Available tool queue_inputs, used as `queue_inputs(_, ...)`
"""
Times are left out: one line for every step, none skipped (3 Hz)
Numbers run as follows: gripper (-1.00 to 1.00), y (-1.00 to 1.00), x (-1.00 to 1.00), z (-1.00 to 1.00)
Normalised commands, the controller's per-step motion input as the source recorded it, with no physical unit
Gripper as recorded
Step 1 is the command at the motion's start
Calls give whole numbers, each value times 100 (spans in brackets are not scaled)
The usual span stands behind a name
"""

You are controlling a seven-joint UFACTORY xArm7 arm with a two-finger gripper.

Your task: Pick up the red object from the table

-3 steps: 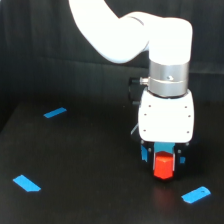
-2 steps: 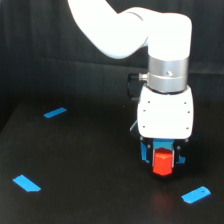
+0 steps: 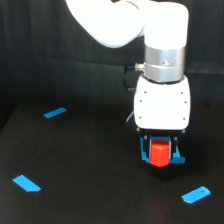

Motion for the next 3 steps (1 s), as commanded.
queue_inputs(-94, 2, -23, 87)
queue_inputs(-100, 6, -9, 94)
queue_inputs(-100, 12, -16, 98)
